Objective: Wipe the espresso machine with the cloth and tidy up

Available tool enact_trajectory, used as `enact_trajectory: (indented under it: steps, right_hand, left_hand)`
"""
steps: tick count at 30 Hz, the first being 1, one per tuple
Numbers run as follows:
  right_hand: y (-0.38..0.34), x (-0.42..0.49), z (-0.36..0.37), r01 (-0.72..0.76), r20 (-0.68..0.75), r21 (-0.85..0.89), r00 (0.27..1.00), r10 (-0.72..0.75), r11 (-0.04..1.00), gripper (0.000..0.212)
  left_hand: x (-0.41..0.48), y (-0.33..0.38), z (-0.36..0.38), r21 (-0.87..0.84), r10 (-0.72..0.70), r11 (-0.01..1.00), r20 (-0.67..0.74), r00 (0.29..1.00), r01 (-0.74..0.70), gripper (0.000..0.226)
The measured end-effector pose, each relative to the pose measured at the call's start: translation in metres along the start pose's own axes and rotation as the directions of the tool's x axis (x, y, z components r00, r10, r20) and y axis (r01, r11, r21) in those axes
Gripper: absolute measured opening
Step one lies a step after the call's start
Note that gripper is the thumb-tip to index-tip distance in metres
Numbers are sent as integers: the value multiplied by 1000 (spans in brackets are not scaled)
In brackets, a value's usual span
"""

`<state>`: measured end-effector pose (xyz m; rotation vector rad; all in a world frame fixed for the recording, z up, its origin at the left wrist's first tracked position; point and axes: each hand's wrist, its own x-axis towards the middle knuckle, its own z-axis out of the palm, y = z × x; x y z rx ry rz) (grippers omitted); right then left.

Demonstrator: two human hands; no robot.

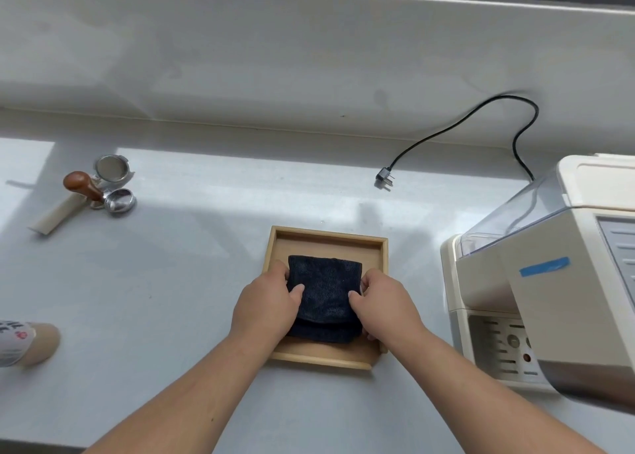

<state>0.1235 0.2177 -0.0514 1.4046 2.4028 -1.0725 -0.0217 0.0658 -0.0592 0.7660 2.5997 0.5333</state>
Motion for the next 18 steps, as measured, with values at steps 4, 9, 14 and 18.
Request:
enact_trajectory:
  steps: [4,9,14,18]
  right_hand:
    - [1,-4,0,33,-59,-32,998,-35,999,20]
    - [2,-12,-5,65,-87,-107,993,-74,992,21]
    - [1,-19,-13,219,-146,-173,958,-245,960,25]
    - [-4,-20,-22,305,-183,-323,909,-375,896,60]
  left_hand:
    - [2,1,-5,6,-16,1000,4,1000,16,29]
    - [2,4,-15,22,13,1000,12,1000,-14,34]
    - [-1,14,-26,119,135,984,-40,990,-129,44]
    - [-3,23,-35,246,256,942,-84,963,-229,62]
